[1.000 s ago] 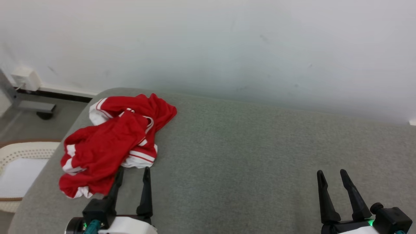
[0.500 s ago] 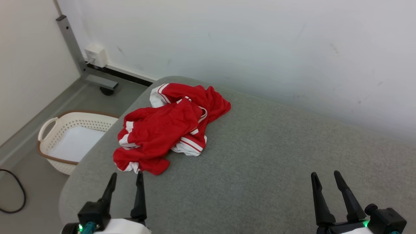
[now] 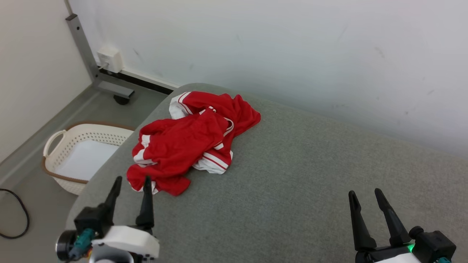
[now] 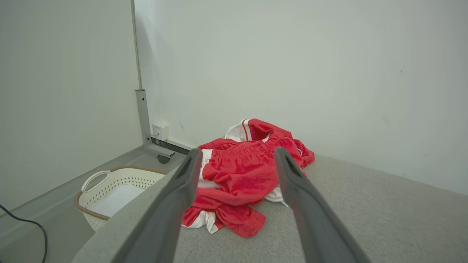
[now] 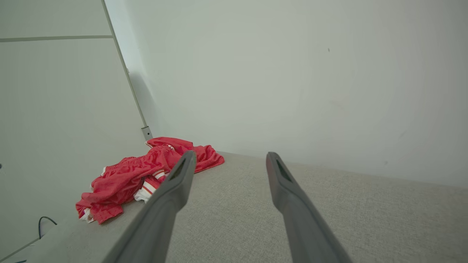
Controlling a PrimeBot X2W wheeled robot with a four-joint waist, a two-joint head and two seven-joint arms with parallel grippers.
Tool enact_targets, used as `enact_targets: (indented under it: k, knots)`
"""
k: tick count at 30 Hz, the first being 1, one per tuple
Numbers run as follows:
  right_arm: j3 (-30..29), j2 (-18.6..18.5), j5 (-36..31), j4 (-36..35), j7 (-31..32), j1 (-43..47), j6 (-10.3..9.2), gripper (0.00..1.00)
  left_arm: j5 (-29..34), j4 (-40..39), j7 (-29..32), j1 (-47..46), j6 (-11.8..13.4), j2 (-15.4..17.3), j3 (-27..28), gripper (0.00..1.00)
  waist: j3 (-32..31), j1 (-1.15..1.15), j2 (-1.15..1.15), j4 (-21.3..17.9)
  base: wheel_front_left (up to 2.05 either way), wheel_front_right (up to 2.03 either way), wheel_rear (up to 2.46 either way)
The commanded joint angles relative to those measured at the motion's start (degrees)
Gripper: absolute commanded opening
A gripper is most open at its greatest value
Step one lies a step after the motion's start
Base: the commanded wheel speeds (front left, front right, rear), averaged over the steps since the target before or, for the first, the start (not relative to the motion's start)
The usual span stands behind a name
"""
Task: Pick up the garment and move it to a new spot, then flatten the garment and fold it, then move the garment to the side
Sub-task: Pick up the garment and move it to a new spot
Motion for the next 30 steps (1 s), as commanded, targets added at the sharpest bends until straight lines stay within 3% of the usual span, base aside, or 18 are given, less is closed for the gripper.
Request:
enact_targets:
  k: [1,14,23,30]
  knots:
    - [-0.09,-0.28,-0.23,-0.35,0.05,-0.48,-0.12,1.0,-0.79,1.48,-0.02,-1.62,-0.39,1.07,0.3,1.0,0.43,0.0,0.0,-0.87,0.0,0.0,0.0]
    - [0.79,-0.29,-2.41,-1.66,0.05,-3.87,-0.12,1.0,-5.89,15.06,12.02,-18.81,-2.75,8.03,5.02,1.0,8.6,0.0,0.0,-11.54,0.0,0.0,0.0]
    - [1.17,-0.29,-2.8,-1.91,0.05,-7.14,-0.12,1.0,-8.75,32.14,17.64,-25.71,-2.39,12.28,7.39,1.0,13.47,0.0,0.0,-18.95,0.0,0.0,0.0]
    - [1.62,-0.26,-1.84,-1.46,0.05,-7.76,-0.12,1.0,-9.48,44.46,22.59,-27.25,-3.2,13.89,6.91,1.0,13.76,0.0,0.0,-21.8,0.0,0.0,0.0]
